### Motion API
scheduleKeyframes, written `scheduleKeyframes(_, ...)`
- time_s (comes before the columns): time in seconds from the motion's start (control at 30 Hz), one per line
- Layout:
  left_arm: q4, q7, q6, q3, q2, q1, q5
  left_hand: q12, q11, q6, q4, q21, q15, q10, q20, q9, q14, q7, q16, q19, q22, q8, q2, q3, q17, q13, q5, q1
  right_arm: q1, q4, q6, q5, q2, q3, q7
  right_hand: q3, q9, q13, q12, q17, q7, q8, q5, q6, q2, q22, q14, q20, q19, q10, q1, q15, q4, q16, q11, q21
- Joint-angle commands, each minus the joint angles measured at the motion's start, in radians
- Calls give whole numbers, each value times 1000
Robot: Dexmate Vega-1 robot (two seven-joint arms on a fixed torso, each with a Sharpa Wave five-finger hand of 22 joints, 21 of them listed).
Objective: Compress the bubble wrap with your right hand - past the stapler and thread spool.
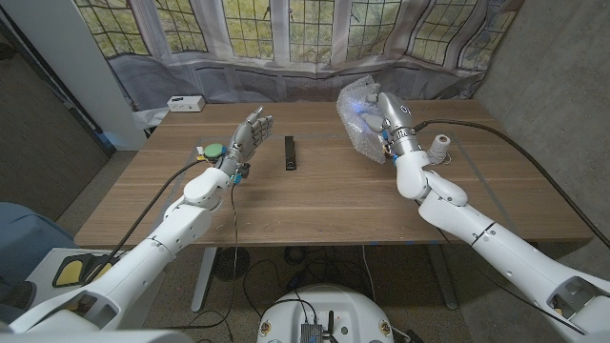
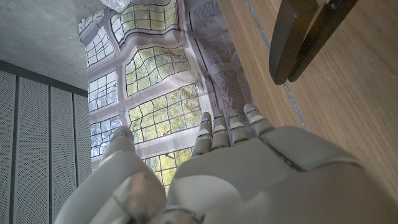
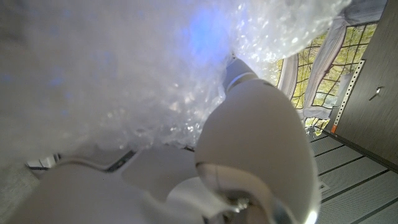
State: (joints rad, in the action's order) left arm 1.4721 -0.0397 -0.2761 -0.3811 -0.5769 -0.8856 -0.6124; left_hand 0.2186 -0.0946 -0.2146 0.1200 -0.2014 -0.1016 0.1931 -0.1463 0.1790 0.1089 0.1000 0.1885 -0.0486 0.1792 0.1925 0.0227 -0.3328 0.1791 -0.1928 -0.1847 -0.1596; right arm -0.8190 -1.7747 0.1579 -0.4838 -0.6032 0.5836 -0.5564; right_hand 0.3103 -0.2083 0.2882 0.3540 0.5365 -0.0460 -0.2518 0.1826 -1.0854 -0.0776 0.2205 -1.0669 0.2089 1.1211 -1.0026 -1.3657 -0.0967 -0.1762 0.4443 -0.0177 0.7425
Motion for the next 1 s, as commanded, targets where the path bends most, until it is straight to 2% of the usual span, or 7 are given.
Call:
scheduleKeyframes(0.03, 7, 10, 3, 0, 2, -8, 1, 0, -1, -7, 4, 5, -4, 9, -8, 2, 9, -5, 1, 9, 2, 1, 11, -4, 1, -6, 0, 2, -19, -8, 49, 13, 34, -9, -48, -18, -1, 34, 21, 32, 8, -6, 0, -48, -15, 7, -171, 8, 21, -20, -59, -137, 13, 16, 12, 50)
scheduleKeyframes(0.3, 14, 11, 3, 0, -1, -12, 3, 1, 0, -11, 4, 6, -4, 11, -9, 2, 9, -6, 1, 15, 2, 1, 12, -4, 1, -6, 0, 1, -22, -29, 65, 17, 18, -7, -35, -33, 2, 45, 30, 41, 14, -2, 5, -71, -8, 8, -188, 7, 26, -43, -70, -136, 20, 13, 23, 80)
scheduleKeyframes(0.47, 21, 15, 5, 0, -2, -16, 3, 1, -1, -14, 4, 6, -4, 12, -9, 2, 10, -5, 1, 16, 2, 2, 12, -4, 1, -6, 0, 1, -20, -46, 101, -15, 8, 2, -32, -37, 4, 34, 17, 4, 14, 20, 1, -42, -23, 0, -176, 7, 10, -49, -66, -132, 30, -28, 22, 98)
scheduleKeyframes(0.57, 25, 15, 5, 1, -3, -18, 3, 1, 0, -16, 4, 6, -4, 12, -9, 2, 10, -5, 1, 16, 2, 3, 12, -4, 1, -6, 0, 1, -22, -57, 126, -21, 9, 3, -26, -39, 2, 22, 3, -38, -12, 34, 4, -17, -34, -13, -157, 4, -3, -51, -31, -127, 46, -73, -8, 110)
scheduleKeyframes(0.7, 30, 21, 5, 2, -5, -23, 4, 1, 1, -17, 4, 6, -3, 12, -10, 2, 10, -5, 1, 16, 2, 3, 13, -5, 1, -6, 0, 1, -24, -65, 134, -22, 4, 4, -23, -41, -1, 12, -15, -78, -17, 39, 7, -1, -31, -27, -119, 4, -35, -41, 5, -126, 55, -121, -10, 106)
scheduleKeyframes(0.8, 34, 22, 7, 5, -7, -27, 2, 1, -2, -17, 4, 6, -4, 13, -10, 2, 11, -6, 1, 16, 2, 3, 13, -5, 1, -6, 0, 1, -25, -70, 128, -19, -5, 4, -14, -46, -4, 3, -37, -95, -9, 46, 10, 24, -36, -38, -74, -3, -71, -19, 41, -114, 67, -151, 8, 96)
scheduleKeyframes(1.0, 35, 25, -2, 8, -6, -30, 2, 1, -2, -18, 4, 5, -2, 14, -10, 2, 12, -6, 2, 15, 2, 2, 13, -5, 1, -6, 0, 1, -27, -98, 136, -5, -30, -1, 37, -63, -4, -12, -71, -106, 18, 57, 10, 71, -32, -48, -20, -17, -94, 13, 106, -88, 89, -176, 40, 86)
